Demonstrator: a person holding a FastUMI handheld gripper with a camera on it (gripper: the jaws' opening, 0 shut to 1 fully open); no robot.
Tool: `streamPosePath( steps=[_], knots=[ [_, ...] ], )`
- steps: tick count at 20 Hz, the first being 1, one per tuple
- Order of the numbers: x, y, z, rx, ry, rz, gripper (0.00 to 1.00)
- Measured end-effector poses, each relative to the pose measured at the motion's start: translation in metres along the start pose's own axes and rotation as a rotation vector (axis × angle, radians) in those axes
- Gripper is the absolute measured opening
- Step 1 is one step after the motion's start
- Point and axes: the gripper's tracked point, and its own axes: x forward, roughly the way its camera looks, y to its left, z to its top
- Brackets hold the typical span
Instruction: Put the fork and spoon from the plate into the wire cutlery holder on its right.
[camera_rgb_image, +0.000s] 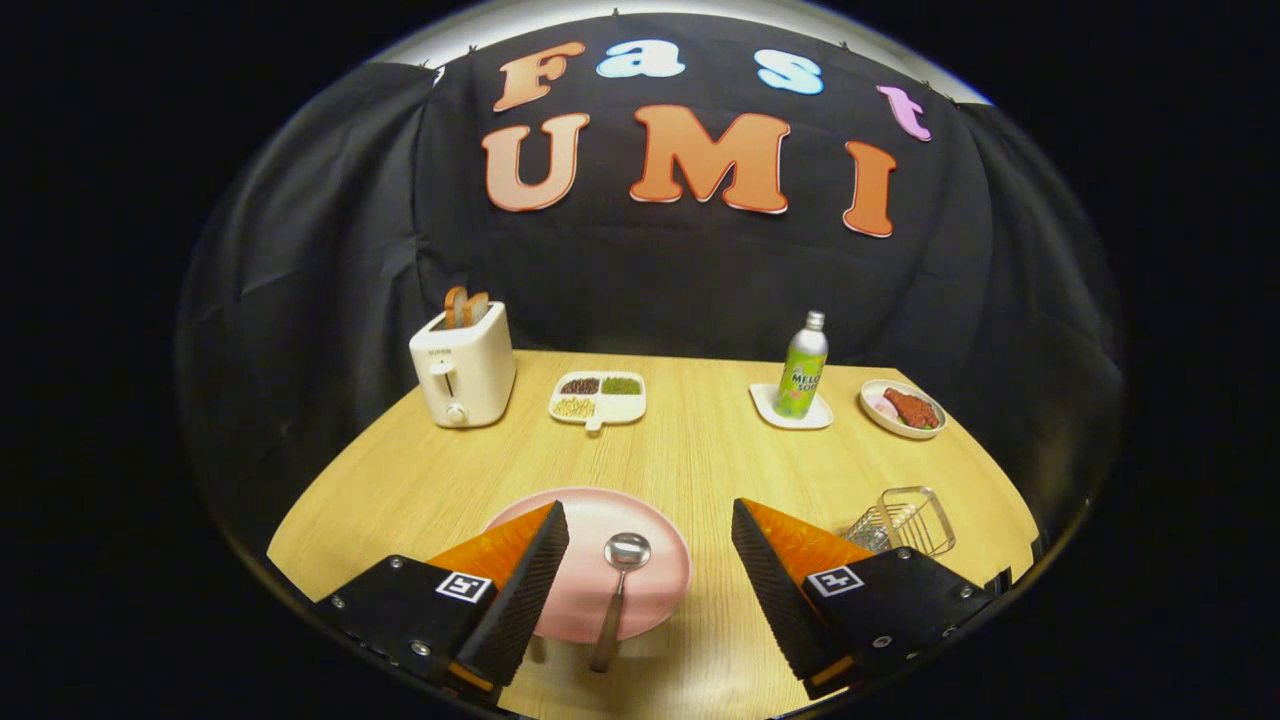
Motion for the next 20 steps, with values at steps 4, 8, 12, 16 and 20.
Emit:
streamPosePath(
  steps=[4,8,12,16,20],
  knots=[
    [0.015,0.015,-0.038,-0.034,0.084,0.021,0.97],
    [0.029,0.027,-0.070,-0.042,0.167,0.044,0.83],
    [0.039,0.034,-0.094,-0.023,0.233,0.050,0.67],
    [0.051,0.031,-0.107,-0.010,0.277,0.027,0.40],
    [0.058,0.025,-0.117,-0.018,0.318,-0.003,0.29]
  ],
)
